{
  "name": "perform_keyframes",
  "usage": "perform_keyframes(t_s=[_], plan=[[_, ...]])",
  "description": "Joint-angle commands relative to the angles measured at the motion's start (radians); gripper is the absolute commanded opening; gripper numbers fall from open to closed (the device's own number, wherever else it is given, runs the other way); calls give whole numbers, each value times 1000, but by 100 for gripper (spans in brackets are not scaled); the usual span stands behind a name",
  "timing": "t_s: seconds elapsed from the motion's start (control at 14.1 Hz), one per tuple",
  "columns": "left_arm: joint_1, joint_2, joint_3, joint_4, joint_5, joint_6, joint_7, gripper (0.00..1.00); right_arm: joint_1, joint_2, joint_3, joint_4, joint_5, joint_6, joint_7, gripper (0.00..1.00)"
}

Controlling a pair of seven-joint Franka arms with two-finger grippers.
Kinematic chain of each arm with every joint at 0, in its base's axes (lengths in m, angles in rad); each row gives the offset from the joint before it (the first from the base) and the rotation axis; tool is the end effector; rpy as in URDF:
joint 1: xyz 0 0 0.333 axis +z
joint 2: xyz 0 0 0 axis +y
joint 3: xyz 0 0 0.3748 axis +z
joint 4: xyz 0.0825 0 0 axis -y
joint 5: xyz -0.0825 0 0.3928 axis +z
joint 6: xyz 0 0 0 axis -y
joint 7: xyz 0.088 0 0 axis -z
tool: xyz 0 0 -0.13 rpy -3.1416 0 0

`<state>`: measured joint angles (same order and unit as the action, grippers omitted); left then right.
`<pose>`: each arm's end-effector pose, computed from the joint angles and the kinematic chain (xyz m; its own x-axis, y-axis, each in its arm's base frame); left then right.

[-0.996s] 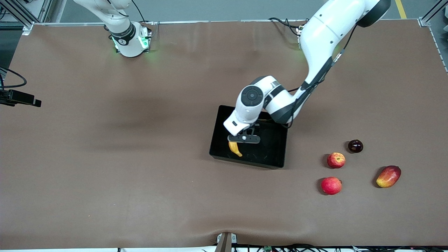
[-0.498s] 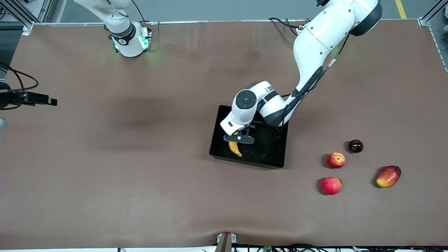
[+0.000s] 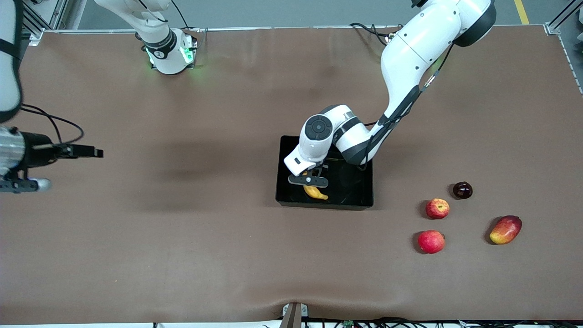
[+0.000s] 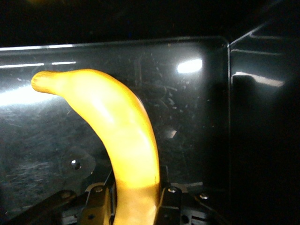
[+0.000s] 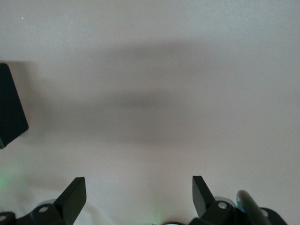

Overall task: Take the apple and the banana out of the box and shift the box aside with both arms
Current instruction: 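Grasp the yellow banana with the left gripper while the right gripper approaches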

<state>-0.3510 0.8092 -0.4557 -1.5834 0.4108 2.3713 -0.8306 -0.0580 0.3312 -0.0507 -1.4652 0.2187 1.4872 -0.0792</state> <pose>0.5670 -0.4927 0.2132 0.9913 -0.1250 0.0403 -0.1277 -0.9891 0.0734 0.6459 -0.0360 0.5055 0.9582 -0.0108 -0.2858 -0.0762 -0.9728 -0.2187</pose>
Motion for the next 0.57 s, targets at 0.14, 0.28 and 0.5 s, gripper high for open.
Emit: perform_keyframes(t_s=[0.14,0.28,0.5], plan=[[9,-103,-3,0,19,-59,-15,0,110,67,-2,8,69,74,208,100],[17,-168,-4,-1,3,-108,-15,0,138,83,-2,5,140,77,210,100],[61,-270,-4,-1,-81,-184,-12,0,220,88,-2,-68,146,197,245,100]])
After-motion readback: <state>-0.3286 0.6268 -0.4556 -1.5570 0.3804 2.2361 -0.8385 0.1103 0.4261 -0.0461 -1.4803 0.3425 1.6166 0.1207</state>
